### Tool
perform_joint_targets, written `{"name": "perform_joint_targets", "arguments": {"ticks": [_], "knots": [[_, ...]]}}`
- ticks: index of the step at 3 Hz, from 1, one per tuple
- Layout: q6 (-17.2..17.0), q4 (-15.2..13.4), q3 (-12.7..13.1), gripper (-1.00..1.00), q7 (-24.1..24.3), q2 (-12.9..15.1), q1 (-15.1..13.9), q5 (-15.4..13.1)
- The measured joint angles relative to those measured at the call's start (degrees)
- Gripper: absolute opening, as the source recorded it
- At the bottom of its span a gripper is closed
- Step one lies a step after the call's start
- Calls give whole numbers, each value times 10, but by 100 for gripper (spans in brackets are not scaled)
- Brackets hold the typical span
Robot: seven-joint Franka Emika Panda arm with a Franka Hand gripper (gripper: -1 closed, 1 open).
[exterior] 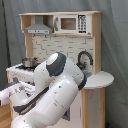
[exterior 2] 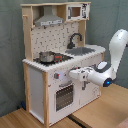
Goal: Play with the kitchen
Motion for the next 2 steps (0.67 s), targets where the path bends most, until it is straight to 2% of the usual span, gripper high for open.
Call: {"name": "perform_joint_targets", "arguments": {"ticks": [1, 2], "knots": [[-14, -4, 19, 100, 50, 2, 15, 13], [-52, -4, 27, 100, 50, 2, 55, 35]]}}
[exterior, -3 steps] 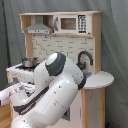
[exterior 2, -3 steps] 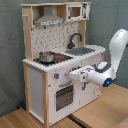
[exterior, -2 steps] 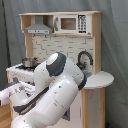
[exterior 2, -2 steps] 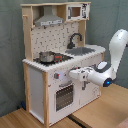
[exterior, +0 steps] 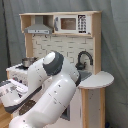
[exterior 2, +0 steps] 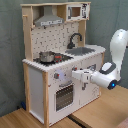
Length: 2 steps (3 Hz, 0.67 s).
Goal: Play with the kitchen
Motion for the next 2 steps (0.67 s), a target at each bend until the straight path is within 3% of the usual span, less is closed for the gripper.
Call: {"name": "perform_joint_targets", "arguments": {"ticks": [2], "knots": [[-89, 3, 7, 100, -2, 0, 70, 44]]}}
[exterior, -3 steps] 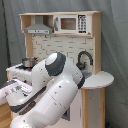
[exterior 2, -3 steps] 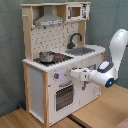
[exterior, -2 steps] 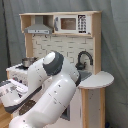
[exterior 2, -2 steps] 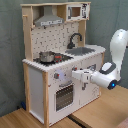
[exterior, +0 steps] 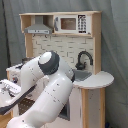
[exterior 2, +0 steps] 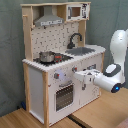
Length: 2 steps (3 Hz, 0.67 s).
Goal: Play with the kitchen
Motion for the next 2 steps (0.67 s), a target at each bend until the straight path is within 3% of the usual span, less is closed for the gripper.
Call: {"name": "perform_joint_targets", "arguments": {"ticks": [1, 2], "knots": [[-45, 1, 6, 100, 5, 0, 37, 5], [-66, 6, 6, 100, 15, 1, 87, 23]]}}
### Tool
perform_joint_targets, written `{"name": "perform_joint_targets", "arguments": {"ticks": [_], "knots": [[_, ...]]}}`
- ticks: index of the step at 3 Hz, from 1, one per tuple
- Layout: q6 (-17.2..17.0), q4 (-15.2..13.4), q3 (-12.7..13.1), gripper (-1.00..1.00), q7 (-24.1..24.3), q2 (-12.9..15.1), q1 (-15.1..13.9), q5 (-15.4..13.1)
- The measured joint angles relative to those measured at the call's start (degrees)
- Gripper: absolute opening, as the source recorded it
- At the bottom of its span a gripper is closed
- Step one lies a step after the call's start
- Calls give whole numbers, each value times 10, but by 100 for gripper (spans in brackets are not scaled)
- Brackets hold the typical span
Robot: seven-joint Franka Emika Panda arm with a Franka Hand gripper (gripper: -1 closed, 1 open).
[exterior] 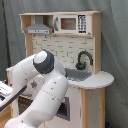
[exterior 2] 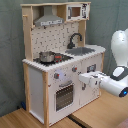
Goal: Play with the kitchen
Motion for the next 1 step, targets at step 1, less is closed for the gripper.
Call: {"name": "perform_joint_targets", "arguments": {"ticks": [1], "knots": [[-35, 0, 0, 100, 5, 0, 44, 28]]}}
